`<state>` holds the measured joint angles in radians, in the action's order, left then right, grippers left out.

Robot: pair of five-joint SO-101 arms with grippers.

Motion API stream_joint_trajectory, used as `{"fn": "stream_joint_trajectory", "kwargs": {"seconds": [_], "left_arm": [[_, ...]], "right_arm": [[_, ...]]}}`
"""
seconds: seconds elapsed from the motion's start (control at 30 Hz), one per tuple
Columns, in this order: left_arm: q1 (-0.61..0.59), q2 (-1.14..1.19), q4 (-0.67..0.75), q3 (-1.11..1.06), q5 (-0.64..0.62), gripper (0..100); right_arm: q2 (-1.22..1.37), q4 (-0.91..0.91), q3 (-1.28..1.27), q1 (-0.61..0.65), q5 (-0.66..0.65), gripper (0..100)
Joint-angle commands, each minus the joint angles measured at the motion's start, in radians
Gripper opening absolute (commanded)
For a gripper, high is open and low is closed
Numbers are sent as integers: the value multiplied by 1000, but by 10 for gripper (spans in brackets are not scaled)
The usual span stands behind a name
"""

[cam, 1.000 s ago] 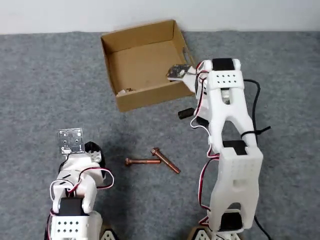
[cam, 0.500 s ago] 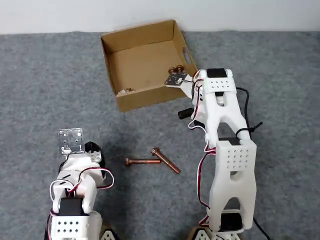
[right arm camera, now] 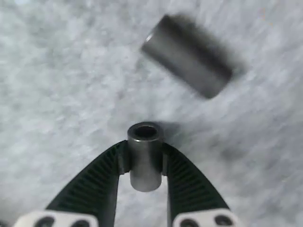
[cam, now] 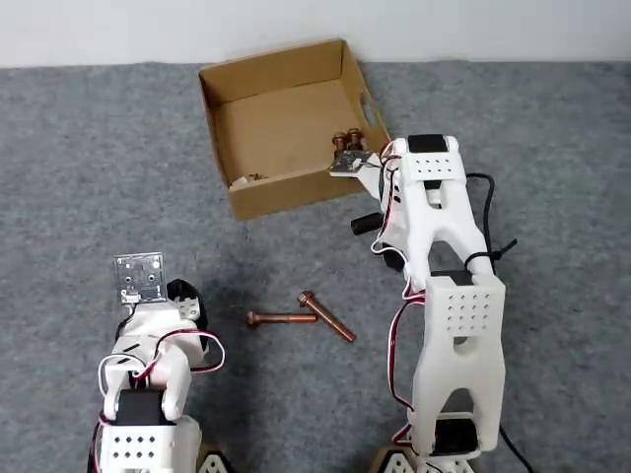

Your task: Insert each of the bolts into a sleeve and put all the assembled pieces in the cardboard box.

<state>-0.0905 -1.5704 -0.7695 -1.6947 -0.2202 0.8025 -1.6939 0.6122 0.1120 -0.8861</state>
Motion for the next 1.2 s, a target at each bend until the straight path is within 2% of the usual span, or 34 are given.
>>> {"fn": "stream_joint_trajectory", "kwargs": {"seconds": [0.0,0.3,0.4,0.57,0.7,1.0,1.07,1.17], "left_arm": [[-8,0,2,4,3,6],[-2,0,2,4,3,6],[0,0,2,4,3,6],[28,0,-3,4,-2,6],[69,-2,-5,4,-3,6],[69,-9,-11,35,-3,8],[78,-8,-57,93,-20,8],[120,-2,-172,214,-121,8]], "right_arm": [[-119,-94,18,13,110,9],[-289,-104,12,19,534,9],[-371,-105,-5,22,638,9],[-582,-105,-187,30,747,9],[-771,-102,-356,30,876,9],[-1076,-99,-583,25,1197,9],[-1141,-99,-631,25,1261,9],[-1248,-97,-709,27,1335,9]]}}
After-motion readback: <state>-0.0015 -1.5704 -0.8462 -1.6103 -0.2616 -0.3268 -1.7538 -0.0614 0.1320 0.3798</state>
